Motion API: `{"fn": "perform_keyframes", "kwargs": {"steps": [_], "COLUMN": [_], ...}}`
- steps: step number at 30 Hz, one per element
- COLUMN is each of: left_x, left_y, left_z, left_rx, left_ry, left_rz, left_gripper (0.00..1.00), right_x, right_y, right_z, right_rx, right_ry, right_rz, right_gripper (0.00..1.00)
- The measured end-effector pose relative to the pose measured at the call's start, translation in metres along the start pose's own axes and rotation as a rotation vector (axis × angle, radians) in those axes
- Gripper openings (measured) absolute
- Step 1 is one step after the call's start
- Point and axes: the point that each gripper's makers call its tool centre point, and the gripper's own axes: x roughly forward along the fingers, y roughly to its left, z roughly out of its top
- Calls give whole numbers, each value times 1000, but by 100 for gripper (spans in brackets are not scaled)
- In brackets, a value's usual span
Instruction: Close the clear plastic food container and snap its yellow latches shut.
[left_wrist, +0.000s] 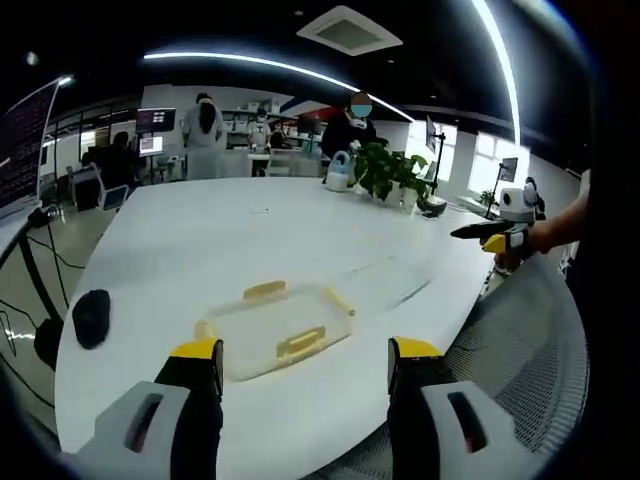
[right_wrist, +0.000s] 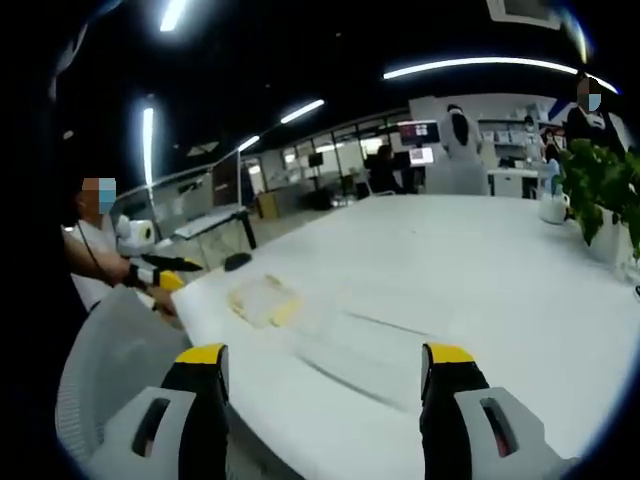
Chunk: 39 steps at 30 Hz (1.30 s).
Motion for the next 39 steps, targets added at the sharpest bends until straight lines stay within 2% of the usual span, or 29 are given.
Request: {"fn": "perform_keyframes", "kwargs": {"steps": [20,28,39], "left_x": [2,4,2], "left_y": [6,12,24], "left_z": [0,0,-1], "left_rx": [17,27,40], "left_ry": [27,40,62], "left_rz": [-10,-17,-43], "left_gripper": [64,64,63], "right_x": [10,21,38], "right_y": [1,13,23], "right_z": [19,29,32], "right_rx": [-23,-44,-75], "right_ry": [-23,-23,-6], "right_rz": [26,49,72], "right_gripper": [76,76,76]}}
